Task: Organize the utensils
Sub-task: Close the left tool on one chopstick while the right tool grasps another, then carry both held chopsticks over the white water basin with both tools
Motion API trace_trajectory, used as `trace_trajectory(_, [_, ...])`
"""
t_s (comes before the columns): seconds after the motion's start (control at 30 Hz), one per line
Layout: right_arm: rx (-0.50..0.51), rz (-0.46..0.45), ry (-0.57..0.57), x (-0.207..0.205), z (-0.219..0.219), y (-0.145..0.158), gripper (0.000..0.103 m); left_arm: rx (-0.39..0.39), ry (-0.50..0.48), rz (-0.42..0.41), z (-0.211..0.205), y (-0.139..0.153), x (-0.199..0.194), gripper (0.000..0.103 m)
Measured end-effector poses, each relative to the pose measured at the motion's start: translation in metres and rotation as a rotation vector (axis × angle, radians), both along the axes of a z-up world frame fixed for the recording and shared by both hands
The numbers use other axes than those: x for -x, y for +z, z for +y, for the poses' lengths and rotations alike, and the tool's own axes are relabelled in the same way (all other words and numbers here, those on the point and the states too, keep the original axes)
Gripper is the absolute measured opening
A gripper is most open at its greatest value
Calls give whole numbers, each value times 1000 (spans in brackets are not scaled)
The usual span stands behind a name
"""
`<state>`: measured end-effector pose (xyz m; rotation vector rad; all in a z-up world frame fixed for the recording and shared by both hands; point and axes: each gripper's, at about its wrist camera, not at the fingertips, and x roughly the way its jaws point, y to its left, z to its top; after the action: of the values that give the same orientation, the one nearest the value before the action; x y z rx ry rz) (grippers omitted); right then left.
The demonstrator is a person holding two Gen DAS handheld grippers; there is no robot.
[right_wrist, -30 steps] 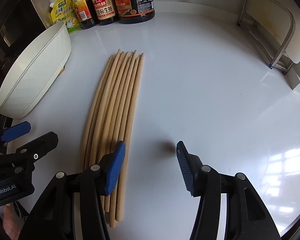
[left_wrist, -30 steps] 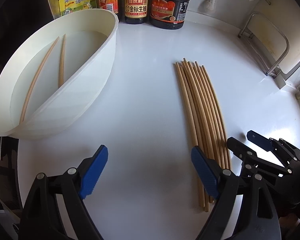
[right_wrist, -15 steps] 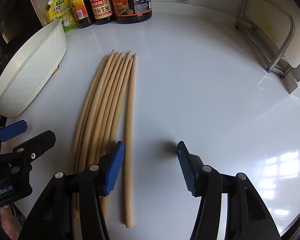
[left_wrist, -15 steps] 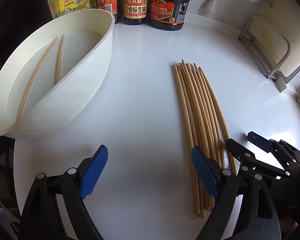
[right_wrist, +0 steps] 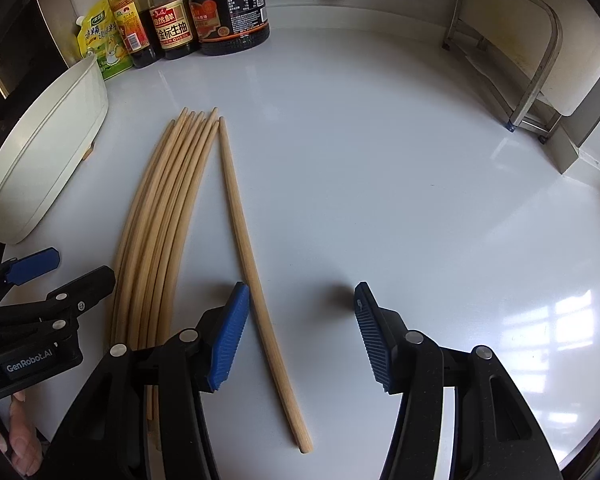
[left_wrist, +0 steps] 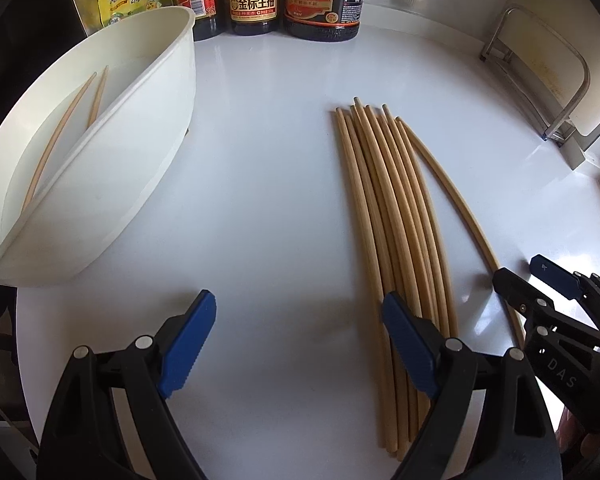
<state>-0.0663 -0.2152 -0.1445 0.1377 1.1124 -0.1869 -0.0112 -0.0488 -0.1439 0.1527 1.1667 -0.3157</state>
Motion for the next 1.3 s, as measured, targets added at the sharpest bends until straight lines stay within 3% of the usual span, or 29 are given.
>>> trace_trajectory(0.33, [11,-7,18,-4,3,-1,52,-49,23,-19,-4,-5,-5,88])
trace_trajectory(0.5, [33,-17,45,-9,8,-2,52,-48,14,-40,-9,-4,-8,79])
trace_trajectory(0.6, [38,-33,64,-13,10,-3,48,-31,3,-40,-13,-2,-10,66])
trace_trajectory(0.67, [43,-42,89,-14,14,-2,39,-27,-17,-45,-16,1,-11,49])
trace_trajectory(0.7, [43,-42,101,-15,16,-2,33,-24,-27,-45,-18,2,-11,45])
trace_trajectory(0.83, [41,-30,133,-15,21,0,7,-15,-65,-37,-24,4,-10,8])
trace_trajectory(1.13, [-73,-19,68,-7,11,8,6,-2,-87,0,-16,12,-8,8])
trace_trajectory(1.3, [-87,-32,51,-1,14,23,6,5,-100,2,-6,25,-4,8])
